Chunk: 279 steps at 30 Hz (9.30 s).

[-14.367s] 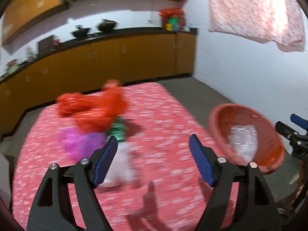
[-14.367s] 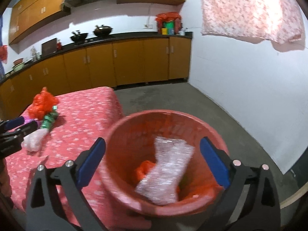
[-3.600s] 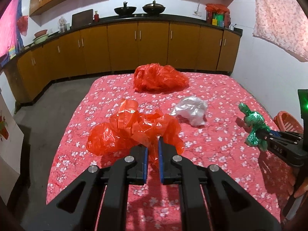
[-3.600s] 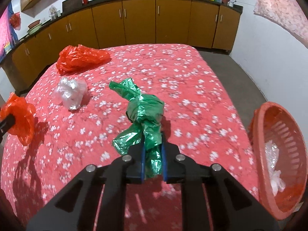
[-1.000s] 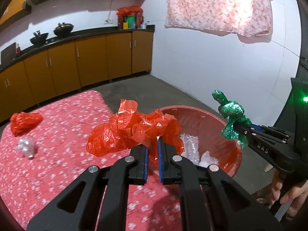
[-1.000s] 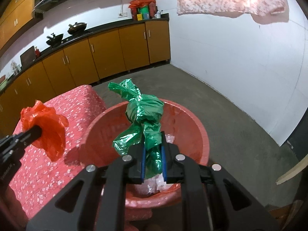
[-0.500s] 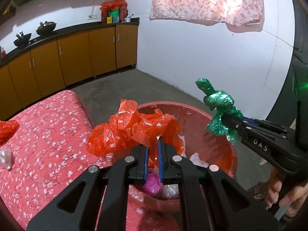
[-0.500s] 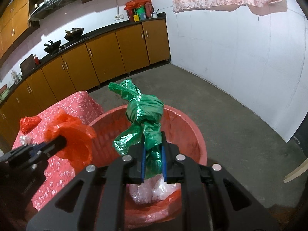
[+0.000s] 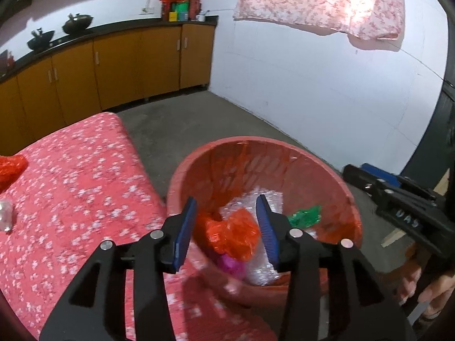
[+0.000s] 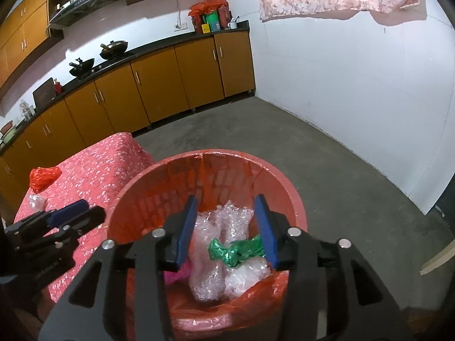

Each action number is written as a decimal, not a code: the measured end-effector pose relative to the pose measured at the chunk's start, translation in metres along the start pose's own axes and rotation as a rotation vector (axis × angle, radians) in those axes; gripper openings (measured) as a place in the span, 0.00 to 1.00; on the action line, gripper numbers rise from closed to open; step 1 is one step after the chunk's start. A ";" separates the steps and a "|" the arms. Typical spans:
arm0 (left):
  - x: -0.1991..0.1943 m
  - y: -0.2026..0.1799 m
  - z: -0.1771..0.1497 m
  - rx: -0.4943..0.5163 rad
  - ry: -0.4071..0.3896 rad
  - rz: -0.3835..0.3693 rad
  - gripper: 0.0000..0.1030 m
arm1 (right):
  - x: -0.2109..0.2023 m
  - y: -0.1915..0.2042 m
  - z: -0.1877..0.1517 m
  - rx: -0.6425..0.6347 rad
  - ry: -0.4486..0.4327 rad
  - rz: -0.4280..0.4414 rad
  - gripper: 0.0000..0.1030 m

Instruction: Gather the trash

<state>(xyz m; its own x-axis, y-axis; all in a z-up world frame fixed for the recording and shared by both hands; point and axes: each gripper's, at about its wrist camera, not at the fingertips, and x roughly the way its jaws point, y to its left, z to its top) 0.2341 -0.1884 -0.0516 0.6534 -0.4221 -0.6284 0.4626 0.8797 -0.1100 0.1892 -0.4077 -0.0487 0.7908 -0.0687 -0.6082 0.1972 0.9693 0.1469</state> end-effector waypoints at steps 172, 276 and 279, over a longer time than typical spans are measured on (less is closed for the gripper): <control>-0.136 0.078 -0.029 -0.084 -0.101 0.395 0.26 | -0.079 0.137 -0.011 -0.138 -0.020 0.083 0.35; -0.221 0.046 -0.081 -0.156 -0.308 0.525 0.98 | -0.176 0.117 -0.061 -0.150 -0.244 -0.027 0.96; -0.232 0.045 -0.091 -0.168 -0.316 0.540 0.98 | -0.189 0.127 -0.073 -0.162 -0.256 -0.024 0.96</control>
<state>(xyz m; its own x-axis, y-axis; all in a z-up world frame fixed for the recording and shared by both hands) 0.0489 -0.0307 0.0194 0.9246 0.0684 -0.3748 -0.0645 0.9977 0.0229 0.0221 -0.2542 0.0277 0.9115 -0.1298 -0.3902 0.1391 0.9903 -0.0044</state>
